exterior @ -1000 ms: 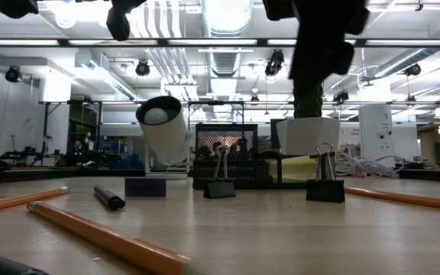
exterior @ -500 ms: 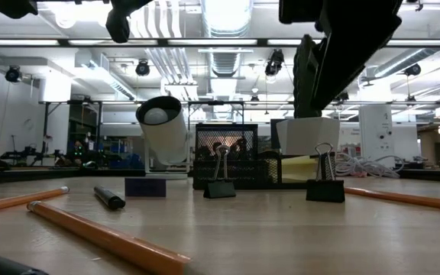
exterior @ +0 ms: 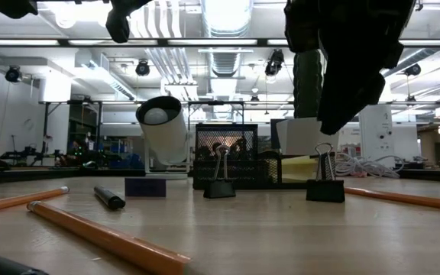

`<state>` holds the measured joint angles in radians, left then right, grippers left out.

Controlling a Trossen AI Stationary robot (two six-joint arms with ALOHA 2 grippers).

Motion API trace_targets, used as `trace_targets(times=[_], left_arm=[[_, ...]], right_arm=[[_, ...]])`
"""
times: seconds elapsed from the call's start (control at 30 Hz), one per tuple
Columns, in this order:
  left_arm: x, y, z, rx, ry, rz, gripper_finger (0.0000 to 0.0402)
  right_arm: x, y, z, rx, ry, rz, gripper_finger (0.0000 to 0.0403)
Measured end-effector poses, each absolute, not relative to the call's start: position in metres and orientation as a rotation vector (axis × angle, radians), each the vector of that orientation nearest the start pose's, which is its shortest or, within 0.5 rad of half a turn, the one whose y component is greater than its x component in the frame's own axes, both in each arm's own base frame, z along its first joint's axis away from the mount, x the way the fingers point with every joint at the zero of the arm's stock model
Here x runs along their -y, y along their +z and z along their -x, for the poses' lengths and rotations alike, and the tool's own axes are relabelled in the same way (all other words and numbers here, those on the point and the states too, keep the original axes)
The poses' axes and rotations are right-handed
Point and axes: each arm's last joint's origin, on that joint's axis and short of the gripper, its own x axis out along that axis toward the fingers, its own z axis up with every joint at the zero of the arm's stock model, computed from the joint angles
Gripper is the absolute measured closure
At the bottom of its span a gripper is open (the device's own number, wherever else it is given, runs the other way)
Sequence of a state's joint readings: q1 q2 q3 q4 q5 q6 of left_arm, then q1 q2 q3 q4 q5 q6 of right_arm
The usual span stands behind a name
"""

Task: Pick and place office supplies into organizer
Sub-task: Put the right black binder clip into the black desk organizer

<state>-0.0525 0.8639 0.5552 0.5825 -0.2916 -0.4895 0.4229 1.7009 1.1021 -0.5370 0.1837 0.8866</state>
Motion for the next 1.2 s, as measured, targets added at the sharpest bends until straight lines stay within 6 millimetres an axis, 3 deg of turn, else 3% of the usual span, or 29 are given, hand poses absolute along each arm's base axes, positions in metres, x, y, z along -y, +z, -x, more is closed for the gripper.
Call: trace_targets(times=[0.3,1.0,1.2], left_arm=[[0.002,0.313,-0.192,0.324,0.167,0.526,0.0244],[0.002,0.313,-0.192,0.323,0.167,0.529,0.0244],[0.002,0.313,-0.192,0.324,0.167,0.529,0.0244]], right_arm=[[-0.126,0.166,-0.299,-1.061,-0.385,-0.47,0.022],[-0.127,0.156,-0.303,-1.051,-0.363,-0.431,0.0221],[-0.127,0.156,-0.303,-1.053,-0.359,-0.425,0.0239]])
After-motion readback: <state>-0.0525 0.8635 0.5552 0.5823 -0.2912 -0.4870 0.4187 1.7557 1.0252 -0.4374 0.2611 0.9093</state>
